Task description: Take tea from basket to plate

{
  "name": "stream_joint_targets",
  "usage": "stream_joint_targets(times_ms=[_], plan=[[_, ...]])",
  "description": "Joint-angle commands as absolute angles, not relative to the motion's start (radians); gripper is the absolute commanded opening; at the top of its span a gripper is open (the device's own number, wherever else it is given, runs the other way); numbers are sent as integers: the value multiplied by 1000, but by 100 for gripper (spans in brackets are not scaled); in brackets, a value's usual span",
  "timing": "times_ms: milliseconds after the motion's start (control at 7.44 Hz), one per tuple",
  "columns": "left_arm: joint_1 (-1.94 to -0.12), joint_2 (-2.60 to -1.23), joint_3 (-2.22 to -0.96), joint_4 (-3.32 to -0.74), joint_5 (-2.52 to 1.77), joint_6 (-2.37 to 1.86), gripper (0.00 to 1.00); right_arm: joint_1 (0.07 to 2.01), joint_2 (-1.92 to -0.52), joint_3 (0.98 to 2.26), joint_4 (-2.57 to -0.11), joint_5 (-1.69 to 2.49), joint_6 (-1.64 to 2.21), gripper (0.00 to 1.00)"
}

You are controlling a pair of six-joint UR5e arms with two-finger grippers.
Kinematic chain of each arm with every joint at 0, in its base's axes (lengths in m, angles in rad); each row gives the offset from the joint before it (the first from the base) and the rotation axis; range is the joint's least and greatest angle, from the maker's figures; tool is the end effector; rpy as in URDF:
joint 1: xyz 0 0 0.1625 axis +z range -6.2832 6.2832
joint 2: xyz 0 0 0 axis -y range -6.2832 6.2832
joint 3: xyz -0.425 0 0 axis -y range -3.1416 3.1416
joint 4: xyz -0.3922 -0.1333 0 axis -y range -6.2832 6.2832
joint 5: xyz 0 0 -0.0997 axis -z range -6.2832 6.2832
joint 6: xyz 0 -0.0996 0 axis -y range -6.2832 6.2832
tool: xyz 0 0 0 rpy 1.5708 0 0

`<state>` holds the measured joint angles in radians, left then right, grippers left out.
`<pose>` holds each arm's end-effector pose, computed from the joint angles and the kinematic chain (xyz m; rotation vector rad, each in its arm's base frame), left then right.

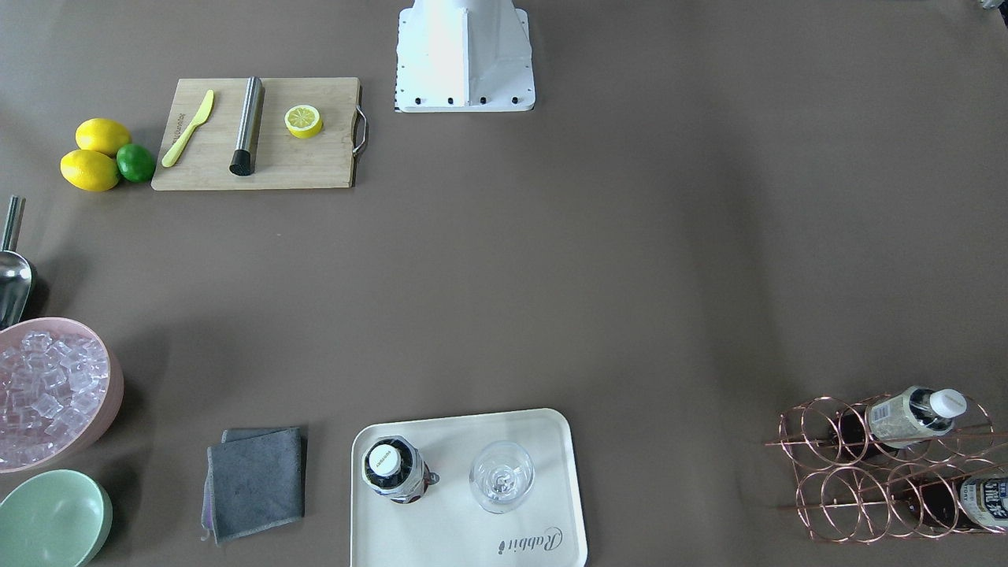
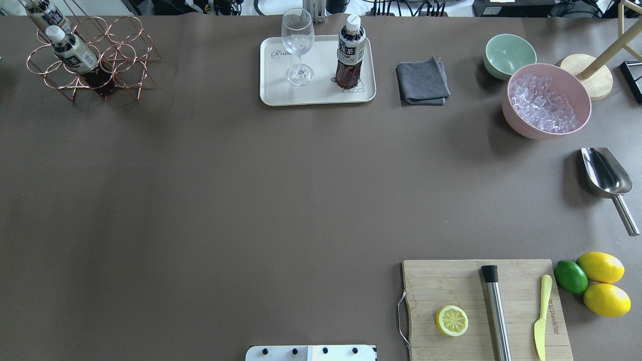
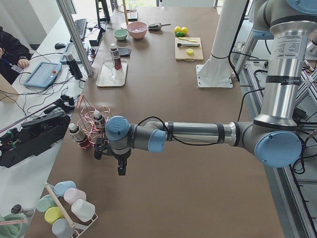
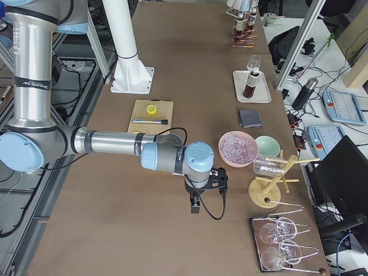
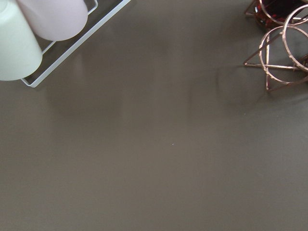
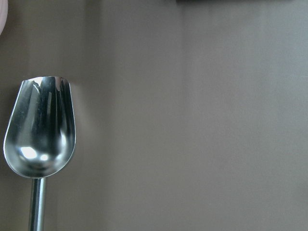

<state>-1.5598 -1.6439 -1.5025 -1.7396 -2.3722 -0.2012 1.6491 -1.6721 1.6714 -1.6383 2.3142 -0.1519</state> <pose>-0.0559 -0.5341 0.6355 0.0787 0.8125 -0.1100 0.1004 -0.4372 0.6655 0.0207 -0.7457 -0.0448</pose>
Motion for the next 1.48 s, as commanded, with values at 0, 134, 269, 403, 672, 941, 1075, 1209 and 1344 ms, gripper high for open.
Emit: stream_joint_targets(times_ms=[0, 134, 269, 403, 672, 941, 1075, 1209, 1344], plan=[[-1562, -1617, -1513, -1779, -2359, -198, 97, 1649, -1672, 1672, -1638, 2315, -152, 100], [-1562, -1618, -1520, -1779, -2359, -198, 97, 1649, -1672, 1672, -1638, 2315, -152, 100], [-1562, -1623, -1538, -1741, -2359, -198, 97, 1649, -1672, 1672, -1638, 2315, -152, 100], [-1560, -1623, -1578, -1659, -2358, -198, 97, 1649, -1672, 1672, -1638, 2315, -152, 100], [-1560, -1628, -1605, -1594, -2356, -190, 97, 1649, -1672, 1672, -1638, 2315, -152, 100], [-1559, -1623, -1595, -1588, -2356, -193, 97, 1647, -1672, 1672, -1638, 2315, -152, 100], [-1559, -1623, -1595, -1588, -2356, -196, 97, 1647, -1672, 1672, -1638, 2315, -152, 100], [-1555, -1628, -1594, -1588, -2355, -198, 97, 1647, -1672, 1672, -1638, 2315, -152, 100], [-1555, -1629, -1594, -1588, -2355, -198, 97, 1647, -1672, 1672, -1638, 2315, -152, 100]])
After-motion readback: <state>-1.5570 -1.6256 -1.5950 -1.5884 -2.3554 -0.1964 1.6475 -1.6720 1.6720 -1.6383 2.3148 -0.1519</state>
